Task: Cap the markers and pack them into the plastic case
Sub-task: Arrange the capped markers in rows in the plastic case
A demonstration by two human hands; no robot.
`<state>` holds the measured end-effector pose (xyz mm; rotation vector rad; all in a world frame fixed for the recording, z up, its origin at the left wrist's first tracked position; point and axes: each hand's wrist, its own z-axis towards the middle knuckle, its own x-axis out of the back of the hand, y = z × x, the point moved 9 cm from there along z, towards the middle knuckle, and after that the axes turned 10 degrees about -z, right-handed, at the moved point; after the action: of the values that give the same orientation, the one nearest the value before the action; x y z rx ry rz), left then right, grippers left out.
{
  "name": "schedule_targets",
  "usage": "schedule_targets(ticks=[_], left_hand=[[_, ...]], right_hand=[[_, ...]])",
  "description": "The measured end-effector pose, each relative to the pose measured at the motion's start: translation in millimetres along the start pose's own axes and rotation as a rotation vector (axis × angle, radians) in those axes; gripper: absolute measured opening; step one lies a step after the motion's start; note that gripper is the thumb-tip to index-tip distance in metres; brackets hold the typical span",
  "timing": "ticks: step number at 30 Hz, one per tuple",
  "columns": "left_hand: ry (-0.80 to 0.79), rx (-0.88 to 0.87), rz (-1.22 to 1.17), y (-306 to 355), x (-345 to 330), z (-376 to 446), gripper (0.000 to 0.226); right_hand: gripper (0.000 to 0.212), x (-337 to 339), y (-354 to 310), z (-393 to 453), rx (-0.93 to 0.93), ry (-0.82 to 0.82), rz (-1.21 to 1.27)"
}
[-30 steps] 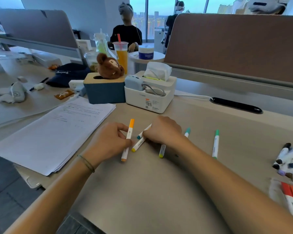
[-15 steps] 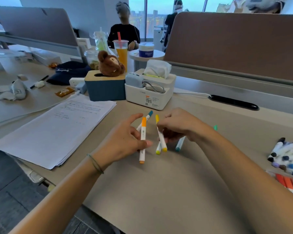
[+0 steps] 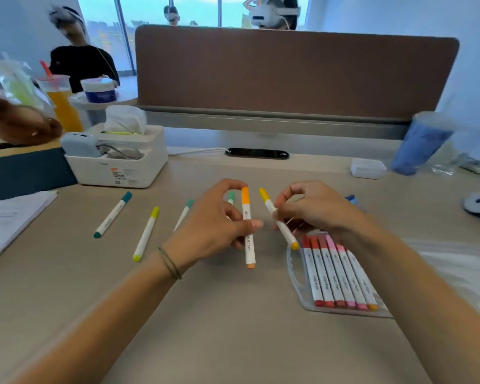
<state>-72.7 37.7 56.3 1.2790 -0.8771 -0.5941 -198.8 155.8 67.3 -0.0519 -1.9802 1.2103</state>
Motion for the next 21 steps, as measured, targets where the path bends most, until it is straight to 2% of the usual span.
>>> schedule_targets(ticks=[4, 13, 16, 19, 21], left_hand=[[-0.120, -0.007, -0.009, 12.7, -64.3, 13.7, 0.063], [-0.328, 0.024, 0.080, 16.4, -175.1, 22.5, 0.064], [-0.362, 0.021, 0.148, 13.8, -191.1, 18.5, 0.063], [-0.352, 0.023, 0.114, 11.1, -200.6, 17.4, 0.063], [-0.326, -0.028, 0.204, 11.8, -203.2, 19.5, 0.065]], right_hand=[[0.015, 47.5, 45.2, -16.8, -0.078, 0.104, -0.051], [0.012, 101.6, 127.8, -45.5, -0.260, 0.155, -0.042], [0.011, 102.6, 140.9, -49.3, -0.291, 0.142, -0.027], [0.011, 102.3, 151.5, -50.1, -0.299, 0.132, -0.024], [0.011, 102.7, 156.7, -50.7, -0.303, 0.132, -0.015]])
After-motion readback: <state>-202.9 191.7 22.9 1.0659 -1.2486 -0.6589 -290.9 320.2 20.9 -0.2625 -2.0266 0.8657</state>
